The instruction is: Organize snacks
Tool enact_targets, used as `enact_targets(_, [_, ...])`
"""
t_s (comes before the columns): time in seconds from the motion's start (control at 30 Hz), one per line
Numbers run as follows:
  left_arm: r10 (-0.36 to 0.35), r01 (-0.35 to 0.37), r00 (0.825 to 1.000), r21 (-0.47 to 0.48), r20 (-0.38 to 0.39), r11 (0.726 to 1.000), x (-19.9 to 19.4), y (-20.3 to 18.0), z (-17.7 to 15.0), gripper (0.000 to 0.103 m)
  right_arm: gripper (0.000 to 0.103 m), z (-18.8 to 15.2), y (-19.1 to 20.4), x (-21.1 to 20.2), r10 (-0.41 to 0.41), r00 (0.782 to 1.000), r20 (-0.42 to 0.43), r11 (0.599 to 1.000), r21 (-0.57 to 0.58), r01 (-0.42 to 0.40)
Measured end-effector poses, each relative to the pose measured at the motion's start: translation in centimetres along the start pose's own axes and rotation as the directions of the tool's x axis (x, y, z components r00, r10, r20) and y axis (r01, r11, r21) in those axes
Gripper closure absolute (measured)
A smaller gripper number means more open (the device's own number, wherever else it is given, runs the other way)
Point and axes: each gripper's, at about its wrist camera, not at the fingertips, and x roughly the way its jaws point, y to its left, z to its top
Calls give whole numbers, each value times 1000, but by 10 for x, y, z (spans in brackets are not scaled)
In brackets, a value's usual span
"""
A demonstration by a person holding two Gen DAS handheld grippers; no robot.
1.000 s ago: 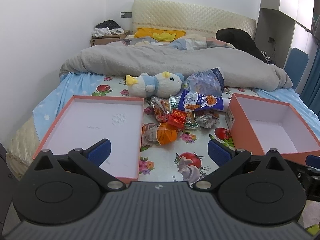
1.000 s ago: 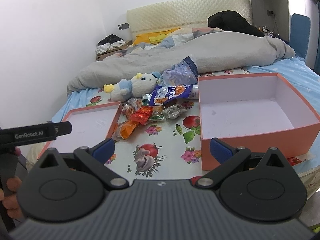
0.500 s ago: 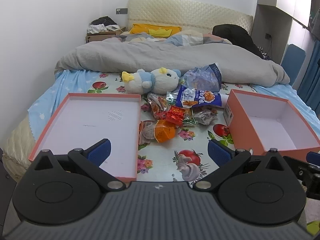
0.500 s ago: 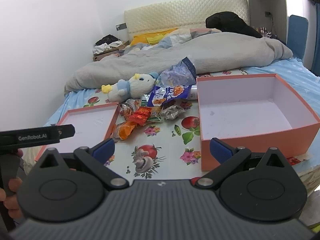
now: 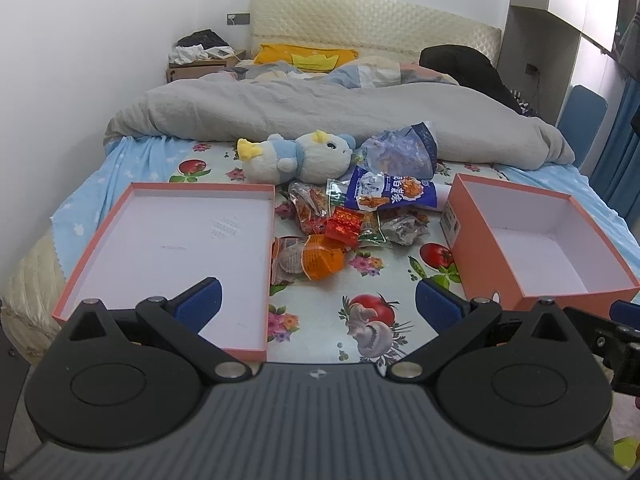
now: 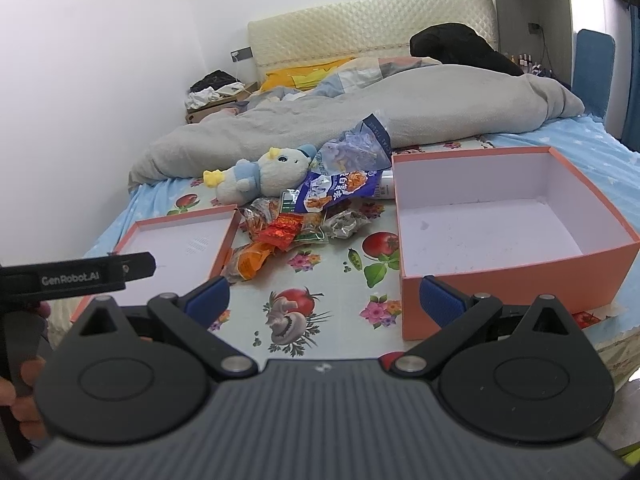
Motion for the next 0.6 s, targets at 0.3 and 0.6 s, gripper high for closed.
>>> enact_targets(0.3, [-19,19,1000,4,-17,1000,16,-6,-3,0,0,-7,-5,8,-11,1000,-9,1000,3,11])
enact_targets(0.6, [-34,35,999,19,-30,999,28,-6,-8,0,4,-17,-10,20,11,1000,-15,1000,2,-11])
